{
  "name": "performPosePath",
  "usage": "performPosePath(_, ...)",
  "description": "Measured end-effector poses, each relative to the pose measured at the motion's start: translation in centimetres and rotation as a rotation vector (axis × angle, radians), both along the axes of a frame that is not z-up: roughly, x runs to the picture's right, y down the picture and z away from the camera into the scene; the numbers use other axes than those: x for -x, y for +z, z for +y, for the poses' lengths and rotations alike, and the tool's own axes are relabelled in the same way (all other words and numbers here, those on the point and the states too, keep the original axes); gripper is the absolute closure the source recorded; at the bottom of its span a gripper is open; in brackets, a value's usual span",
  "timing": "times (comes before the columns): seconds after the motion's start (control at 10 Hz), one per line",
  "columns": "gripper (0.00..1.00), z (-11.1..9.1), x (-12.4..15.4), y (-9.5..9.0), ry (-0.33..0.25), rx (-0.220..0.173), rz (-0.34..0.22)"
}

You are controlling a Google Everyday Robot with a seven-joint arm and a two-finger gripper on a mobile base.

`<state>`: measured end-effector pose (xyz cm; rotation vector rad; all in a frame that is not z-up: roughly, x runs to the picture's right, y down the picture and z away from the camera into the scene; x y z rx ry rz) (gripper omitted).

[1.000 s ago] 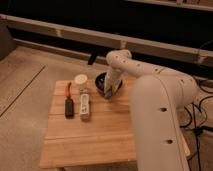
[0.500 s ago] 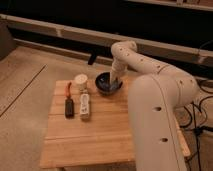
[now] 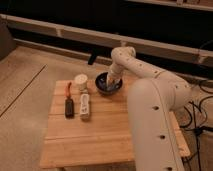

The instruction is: Place the white sponge in the ceramic bowl

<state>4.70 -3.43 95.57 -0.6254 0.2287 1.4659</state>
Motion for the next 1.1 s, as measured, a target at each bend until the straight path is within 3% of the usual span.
performPosePath(0.1,0.96,0.02,0.00,0.01,0.000,0.000,0.000)
performPosePath(0.8,0.24,0.02,-0.08,0.01,0.000,0.000,0.001)
performPosePath(1.1,0.20,0.02,-0.12,0.01,0.001,0.000,0.001)
